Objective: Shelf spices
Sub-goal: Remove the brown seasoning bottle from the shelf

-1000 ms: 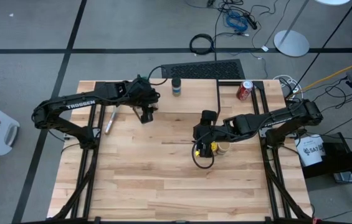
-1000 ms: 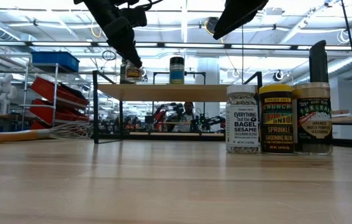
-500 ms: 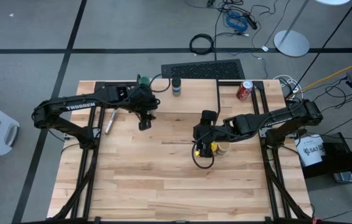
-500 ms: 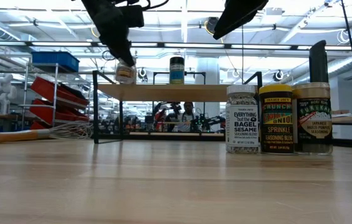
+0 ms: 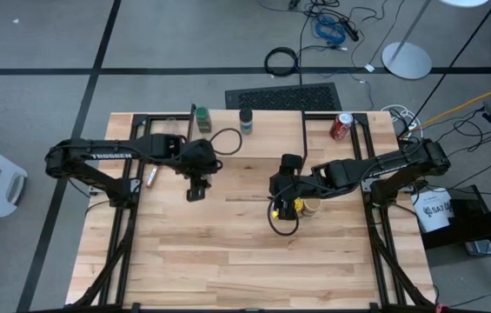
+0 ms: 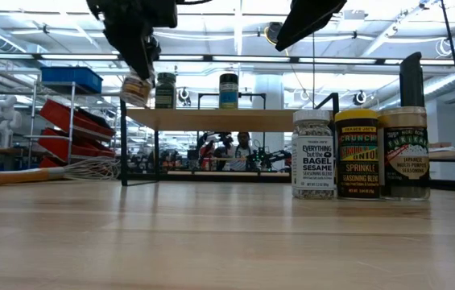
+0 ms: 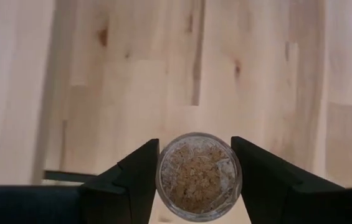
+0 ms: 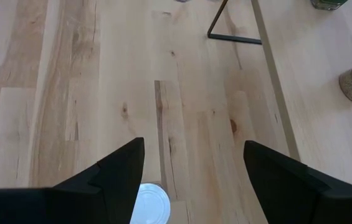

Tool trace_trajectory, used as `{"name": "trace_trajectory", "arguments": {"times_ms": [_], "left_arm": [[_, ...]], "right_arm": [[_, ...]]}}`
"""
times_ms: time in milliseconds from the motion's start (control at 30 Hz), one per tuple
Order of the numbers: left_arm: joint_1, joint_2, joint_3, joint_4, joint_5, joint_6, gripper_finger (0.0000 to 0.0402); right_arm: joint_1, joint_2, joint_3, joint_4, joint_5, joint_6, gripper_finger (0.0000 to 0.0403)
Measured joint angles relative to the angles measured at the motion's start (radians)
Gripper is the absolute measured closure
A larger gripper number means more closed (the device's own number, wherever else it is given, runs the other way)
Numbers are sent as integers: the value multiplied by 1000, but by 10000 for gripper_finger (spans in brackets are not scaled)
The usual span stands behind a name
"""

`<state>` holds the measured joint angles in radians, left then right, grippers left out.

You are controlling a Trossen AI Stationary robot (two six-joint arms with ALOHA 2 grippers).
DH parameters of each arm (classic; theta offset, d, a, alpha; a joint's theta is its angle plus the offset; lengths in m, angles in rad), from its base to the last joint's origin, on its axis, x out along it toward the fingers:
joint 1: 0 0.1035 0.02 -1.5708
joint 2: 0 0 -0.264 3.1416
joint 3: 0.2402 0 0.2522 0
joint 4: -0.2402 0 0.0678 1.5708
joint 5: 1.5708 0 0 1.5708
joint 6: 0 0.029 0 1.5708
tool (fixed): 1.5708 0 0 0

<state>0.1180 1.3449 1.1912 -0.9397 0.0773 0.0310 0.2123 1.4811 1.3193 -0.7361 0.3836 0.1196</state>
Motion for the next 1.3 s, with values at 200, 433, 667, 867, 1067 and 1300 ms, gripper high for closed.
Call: {"name": "trace_trajectory", "arguments": {"times_ms": [200,433,667,867,1067,1300], "left_arm": [[-48,0,0,-14,0,-28,206],[-88,0,-40,-24,-6,-75,206],[-120,0,-81,-20,-31,-109,206],[-141,-2,-140,-19,-56,-138,206],[-151,-48,-182,-2,-73,-157,206],[-154,-180,-234,54,-108,-183,206]], "right_arm": [[0,0,0,0,0,0,140],[0,0,0,0,0,0,140],[0,0,0,-1,0,0,140],[0,0,0,-1,0,0,140],[0,0,0,-1,0,7,140],[0,0,0,-1,0,7,140]]}}
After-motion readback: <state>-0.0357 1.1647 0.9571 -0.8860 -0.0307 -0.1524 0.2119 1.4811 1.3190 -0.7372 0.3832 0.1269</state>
